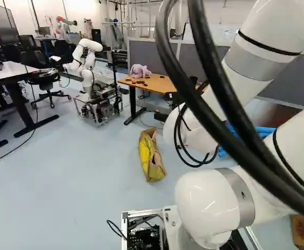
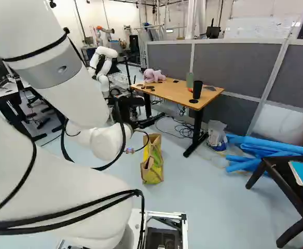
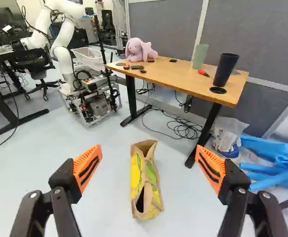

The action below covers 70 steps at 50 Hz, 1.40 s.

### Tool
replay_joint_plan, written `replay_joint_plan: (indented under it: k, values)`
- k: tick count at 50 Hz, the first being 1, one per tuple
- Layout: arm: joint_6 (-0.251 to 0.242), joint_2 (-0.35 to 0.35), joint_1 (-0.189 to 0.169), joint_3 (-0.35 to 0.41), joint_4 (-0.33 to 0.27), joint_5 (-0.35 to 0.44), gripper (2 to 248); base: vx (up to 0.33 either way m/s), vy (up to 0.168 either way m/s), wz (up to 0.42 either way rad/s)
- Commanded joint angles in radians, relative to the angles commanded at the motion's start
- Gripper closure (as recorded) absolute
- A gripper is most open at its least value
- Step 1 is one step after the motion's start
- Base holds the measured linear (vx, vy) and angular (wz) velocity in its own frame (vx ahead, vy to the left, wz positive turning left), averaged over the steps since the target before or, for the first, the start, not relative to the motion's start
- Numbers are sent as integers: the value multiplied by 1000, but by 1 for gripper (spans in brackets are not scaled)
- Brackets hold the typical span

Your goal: Pick up the bag on the ground and place it on the table

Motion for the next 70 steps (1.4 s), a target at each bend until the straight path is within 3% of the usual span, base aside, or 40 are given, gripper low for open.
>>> replay_joint_plan:
  k: [70]
  values:
    - [0, 0, 0, 0, 0, 0, 3, 97, 1, -5]
